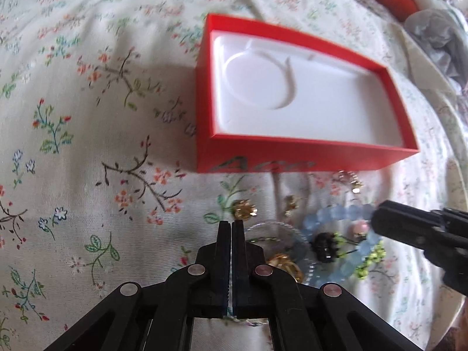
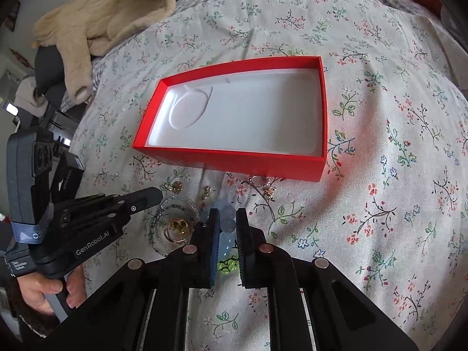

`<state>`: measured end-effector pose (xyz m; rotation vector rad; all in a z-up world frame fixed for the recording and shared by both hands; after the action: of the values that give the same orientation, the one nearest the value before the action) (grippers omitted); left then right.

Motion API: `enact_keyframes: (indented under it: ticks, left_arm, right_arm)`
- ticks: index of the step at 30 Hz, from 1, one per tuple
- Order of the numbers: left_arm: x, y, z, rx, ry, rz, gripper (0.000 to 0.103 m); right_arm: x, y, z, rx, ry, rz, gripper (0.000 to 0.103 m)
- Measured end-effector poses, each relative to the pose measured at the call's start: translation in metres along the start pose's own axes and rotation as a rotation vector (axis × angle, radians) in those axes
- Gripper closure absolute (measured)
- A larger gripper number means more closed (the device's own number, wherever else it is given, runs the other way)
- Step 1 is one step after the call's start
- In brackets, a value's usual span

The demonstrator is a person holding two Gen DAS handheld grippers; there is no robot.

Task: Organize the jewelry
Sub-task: 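Carry both bracelets into the red box and open both tools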

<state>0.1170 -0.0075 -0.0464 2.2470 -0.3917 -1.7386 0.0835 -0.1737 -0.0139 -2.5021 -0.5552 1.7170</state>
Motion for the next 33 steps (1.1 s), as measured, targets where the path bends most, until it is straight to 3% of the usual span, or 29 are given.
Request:
enact_keyframes:
  ticks: [5, 8, 11, 15, 17, 22, 33]
  left_arm:
    - [0.0, 0.002, -0.003, -0.007, -0.021, 0.014, 0.102]
    - [0.001, 0.004, -0.004, 0.009, -0.024, 0.015, 0.087]
    - [0.008, 0.004, -0.005, 0.014, -0.032, -0.015, 0.086]
    - [0.017, 0.004, -0.006, -0.012, -0.025, -0.031, 0.088]
    - [0.018, 0.007, -0.002, 0.0, -0.017, -0.038, 0.096]
    - [0.017, 0.007, 0.001, 0.015, -0.017, -0.049, 0.103]
    - [-0.023, 0.01, 0.006, -0.018, 0.08, 0.013, 0.103]
  right_arm:
    - [0.003, 0.004, 0.001, 0.012, -0.008, -0.002, 0.091]
    - [0.005, 0.005, 0.0, 0.013, -0.012, -0.004, 0.091]
    - [0.007, 0.006, 0.0, 0.015, -0.014, -0.005, 0.091]
    - [0.009, 0.007, 0.0, 0.02, -0.019, -0.007, 0.091]
    - [0.009, 0.008, 0.0, 0.023, -0.018, -0.008, 0.091]
    - [0.007, 0.009, 0.0, 0.025, -0.018, -0.009, 0.091]
    - [-0.016, 0.001, -0.002, 0.017, 0.036, -0.019, 0.091]
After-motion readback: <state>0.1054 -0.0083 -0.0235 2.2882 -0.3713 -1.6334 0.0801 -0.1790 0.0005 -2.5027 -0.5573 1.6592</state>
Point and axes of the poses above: each gripper's, at about its wrist camera, not at the fingertips, and x roughly the way its jaws point, y to its right, z to its underside, the point moved 2 cm from there along x, roughly the way its jaws point, and after that the axes turned 13 degrees about -x, right-handed, at the moved point
